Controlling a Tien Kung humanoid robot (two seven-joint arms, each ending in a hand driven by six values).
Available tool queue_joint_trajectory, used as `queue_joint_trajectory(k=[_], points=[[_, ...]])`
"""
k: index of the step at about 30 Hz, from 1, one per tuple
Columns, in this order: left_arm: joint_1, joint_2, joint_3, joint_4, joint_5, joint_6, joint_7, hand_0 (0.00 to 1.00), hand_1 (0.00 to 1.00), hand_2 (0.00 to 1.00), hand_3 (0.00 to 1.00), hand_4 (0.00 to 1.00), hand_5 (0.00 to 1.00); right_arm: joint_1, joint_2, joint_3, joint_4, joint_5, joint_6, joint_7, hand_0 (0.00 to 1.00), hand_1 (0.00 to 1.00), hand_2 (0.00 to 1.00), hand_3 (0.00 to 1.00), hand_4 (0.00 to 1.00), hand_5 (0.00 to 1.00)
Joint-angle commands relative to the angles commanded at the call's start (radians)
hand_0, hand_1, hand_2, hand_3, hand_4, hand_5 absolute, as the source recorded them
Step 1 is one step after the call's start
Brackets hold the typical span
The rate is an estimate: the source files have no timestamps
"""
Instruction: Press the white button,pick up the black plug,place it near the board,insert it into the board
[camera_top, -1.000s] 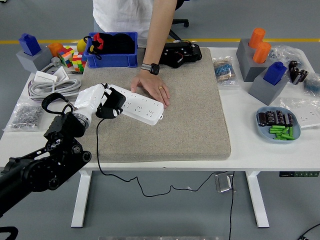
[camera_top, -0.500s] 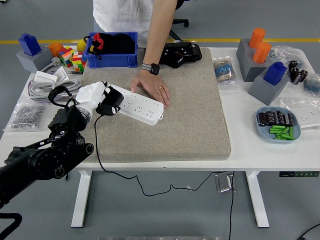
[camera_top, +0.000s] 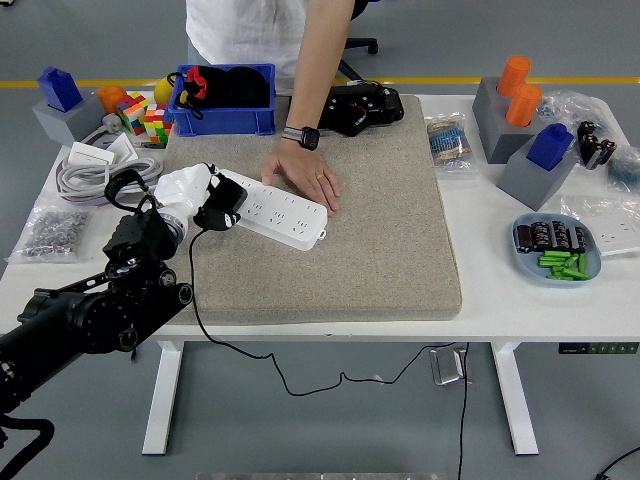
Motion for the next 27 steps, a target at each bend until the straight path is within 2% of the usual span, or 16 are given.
queue_joint_trajectory(k=[15,27], points=[[-0.019,-0.014,0.007,0.022,-0.013,-0.007,0.013,0.208,0.247,0.273,0.506,0.619,0.002,0.003,-0.001,-0.001,0.0,0.003,0.0,0.0,0.81,0.786,0.814,0.782,0.819,0.617],[-0.026,-0.016,0.009,0.023,-0.039,-0.056,0.076,0.198,0.245,0.272,0.505,0.618,0.002,0.001,-0.001,-0.002,-0.002,0.003,-0.001,0.0,0.81,0.785,0.814,0.781,0.818,0.616]])
